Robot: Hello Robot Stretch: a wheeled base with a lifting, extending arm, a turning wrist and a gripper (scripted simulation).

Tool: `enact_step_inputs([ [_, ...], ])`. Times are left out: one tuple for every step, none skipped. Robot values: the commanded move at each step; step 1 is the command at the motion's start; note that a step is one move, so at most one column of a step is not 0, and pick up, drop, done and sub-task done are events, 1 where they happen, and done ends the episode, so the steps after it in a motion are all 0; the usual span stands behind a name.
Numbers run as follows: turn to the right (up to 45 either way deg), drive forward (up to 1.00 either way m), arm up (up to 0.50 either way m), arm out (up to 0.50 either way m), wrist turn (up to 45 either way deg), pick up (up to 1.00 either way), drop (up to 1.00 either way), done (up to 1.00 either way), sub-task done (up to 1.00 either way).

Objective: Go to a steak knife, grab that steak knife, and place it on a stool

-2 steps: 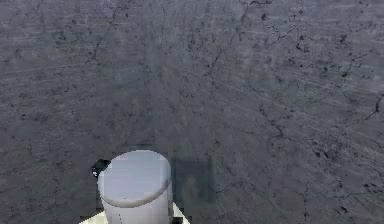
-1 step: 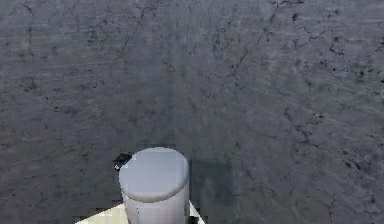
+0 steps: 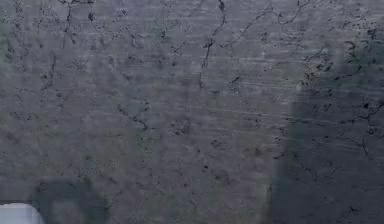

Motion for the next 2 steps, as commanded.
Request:
enact_step_inputs([
  [45.0, 0.0, 0.0, 0.0, 0.0, 0.0, 0.0, 0.0, 0.0],
  [45.0, 0.0, 0.0, 0.0, 0.0, 0.0, 0.0, 0.0, 0.0],
])
